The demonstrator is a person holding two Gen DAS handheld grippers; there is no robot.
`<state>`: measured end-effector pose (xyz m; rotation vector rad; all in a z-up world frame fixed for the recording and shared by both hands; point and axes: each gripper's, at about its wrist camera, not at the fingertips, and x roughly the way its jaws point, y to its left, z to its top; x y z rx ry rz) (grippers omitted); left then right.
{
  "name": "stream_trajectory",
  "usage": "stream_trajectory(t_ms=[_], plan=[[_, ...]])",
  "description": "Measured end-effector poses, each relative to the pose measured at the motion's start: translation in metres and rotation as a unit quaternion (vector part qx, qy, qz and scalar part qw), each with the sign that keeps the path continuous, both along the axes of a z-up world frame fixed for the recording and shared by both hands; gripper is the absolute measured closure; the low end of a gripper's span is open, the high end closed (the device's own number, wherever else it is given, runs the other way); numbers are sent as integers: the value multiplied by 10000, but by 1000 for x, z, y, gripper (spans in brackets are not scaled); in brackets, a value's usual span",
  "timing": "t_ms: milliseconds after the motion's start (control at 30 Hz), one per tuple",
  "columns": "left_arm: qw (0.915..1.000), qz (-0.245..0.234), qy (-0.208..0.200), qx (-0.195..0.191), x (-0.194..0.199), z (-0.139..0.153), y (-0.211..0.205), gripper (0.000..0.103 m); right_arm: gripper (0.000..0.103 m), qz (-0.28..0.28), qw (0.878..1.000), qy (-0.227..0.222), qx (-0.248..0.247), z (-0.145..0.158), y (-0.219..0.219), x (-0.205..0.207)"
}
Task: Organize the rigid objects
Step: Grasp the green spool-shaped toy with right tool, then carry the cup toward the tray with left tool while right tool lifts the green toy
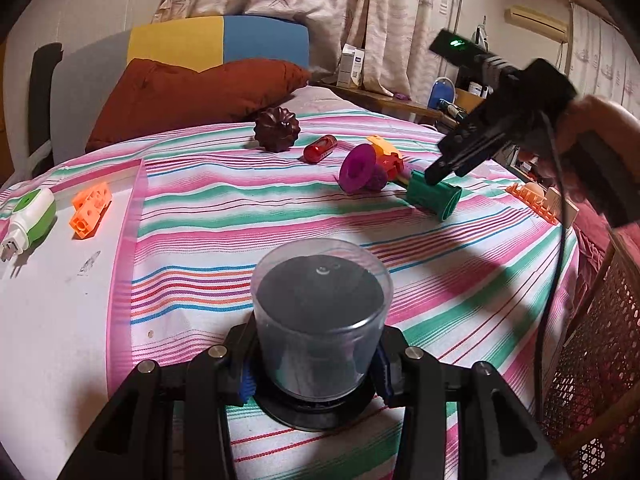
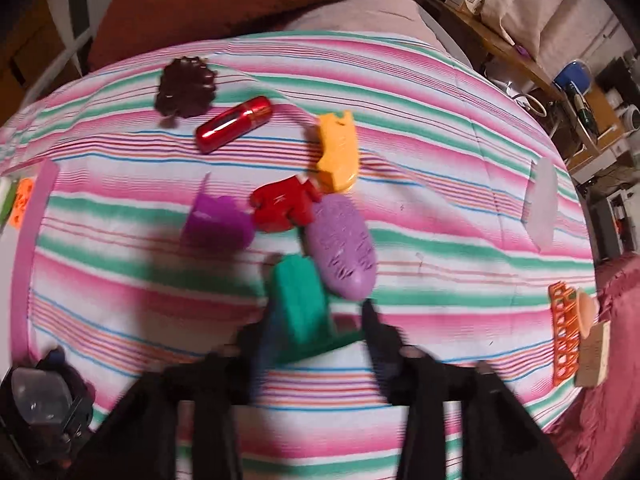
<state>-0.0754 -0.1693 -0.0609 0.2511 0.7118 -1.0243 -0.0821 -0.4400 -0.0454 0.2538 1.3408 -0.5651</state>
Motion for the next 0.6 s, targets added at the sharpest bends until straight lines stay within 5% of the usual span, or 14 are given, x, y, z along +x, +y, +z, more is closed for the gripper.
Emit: stream_trajectory(t_ms=[233, 267, 300, 433, 600], plan=[[10000, -35, -67, 2, -3, 0, 1, 58, 52, -45, 9989, 432, 164, -26, -12, 22], [10000, -42, -73, 7, -3, 0, 0, 58, 64, -93, 9989, 363, 292, -27, -13, 21], [10000, -47, -80, 10, -3, 0, 0, 58, 72, -173, 9984, 263, 478, -28, -14, 20], [9999, -28, -106, 22, -3, -1, 0, 57, 72, -347, 9971, -221, 644, -13, -13, 6], [10000, -24, -69, 12, -2, -1, 0, 57, 72, -738, 9847, -1455, 617, 15, -2, -23]])
